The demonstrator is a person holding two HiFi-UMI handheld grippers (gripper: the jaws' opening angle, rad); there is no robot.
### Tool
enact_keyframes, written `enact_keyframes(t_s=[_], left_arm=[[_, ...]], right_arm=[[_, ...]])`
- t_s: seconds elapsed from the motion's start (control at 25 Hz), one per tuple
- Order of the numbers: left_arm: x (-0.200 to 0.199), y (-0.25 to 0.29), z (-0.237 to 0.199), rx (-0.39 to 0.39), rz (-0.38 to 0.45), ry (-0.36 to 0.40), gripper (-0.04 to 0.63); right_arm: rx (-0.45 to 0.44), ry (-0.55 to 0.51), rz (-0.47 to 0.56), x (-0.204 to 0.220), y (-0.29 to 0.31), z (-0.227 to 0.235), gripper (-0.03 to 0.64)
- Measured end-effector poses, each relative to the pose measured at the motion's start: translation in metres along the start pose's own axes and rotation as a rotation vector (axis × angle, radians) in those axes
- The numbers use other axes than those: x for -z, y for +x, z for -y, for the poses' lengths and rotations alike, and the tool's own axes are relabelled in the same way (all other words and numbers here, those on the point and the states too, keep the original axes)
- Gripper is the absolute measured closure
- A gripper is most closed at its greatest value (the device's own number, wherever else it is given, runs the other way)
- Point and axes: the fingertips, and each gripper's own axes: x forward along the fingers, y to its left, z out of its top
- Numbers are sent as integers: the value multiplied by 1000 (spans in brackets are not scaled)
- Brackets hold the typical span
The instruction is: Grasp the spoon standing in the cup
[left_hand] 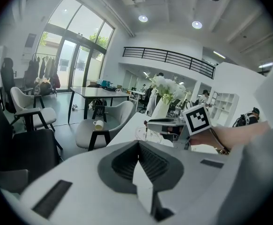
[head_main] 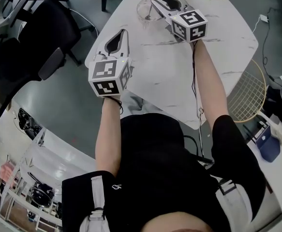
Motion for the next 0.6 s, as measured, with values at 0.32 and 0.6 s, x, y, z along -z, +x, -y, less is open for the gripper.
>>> enact_keyframes(t_s=[0.32, 0.6], left_arm=[[-1, 4, -12, 5, -14, -6, 580], [-1, 7, -13, 10, -15, -10, 580]], right_arm=[[-61, 54, 6, 4, 12, -1, 488], [-86, 136, 35, 6, 13, 4, 549]])
